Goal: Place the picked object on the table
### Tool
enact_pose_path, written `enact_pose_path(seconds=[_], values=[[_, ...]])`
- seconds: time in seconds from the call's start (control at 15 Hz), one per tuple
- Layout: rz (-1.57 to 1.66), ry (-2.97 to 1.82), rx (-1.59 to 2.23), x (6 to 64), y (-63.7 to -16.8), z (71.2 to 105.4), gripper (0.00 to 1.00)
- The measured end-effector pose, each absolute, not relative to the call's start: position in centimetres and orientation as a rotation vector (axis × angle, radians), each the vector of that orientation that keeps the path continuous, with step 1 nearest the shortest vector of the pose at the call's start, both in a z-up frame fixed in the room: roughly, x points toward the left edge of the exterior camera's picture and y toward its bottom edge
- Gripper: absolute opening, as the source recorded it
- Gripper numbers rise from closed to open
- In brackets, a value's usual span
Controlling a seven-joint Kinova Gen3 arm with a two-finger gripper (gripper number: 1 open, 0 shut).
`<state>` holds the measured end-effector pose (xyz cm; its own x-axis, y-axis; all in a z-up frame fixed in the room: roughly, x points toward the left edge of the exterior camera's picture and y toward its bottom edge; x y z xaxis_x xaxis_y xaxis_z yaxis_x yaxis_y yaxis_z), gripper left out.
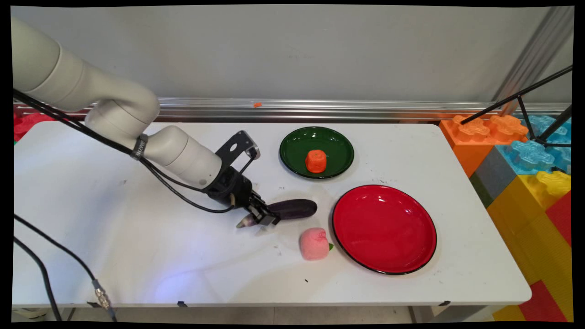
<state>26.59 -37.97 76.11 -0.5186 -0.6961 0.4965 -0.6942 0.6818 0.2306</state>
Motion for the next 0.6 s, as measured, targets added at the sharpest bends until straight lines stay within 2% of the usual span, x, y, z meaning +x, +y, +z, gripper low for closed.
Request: enact_pose_path(seconds=[0.2,0.27,0.6], values=[[0.003,-2.335,1.05,26.49,-37.77,76.06,0.0],[0.006,-2.337,1.044,26.46,-37.67,76.11,1.0],[0.012,-2.343,1.028,26.48,-37.04,76.7,1.0]])
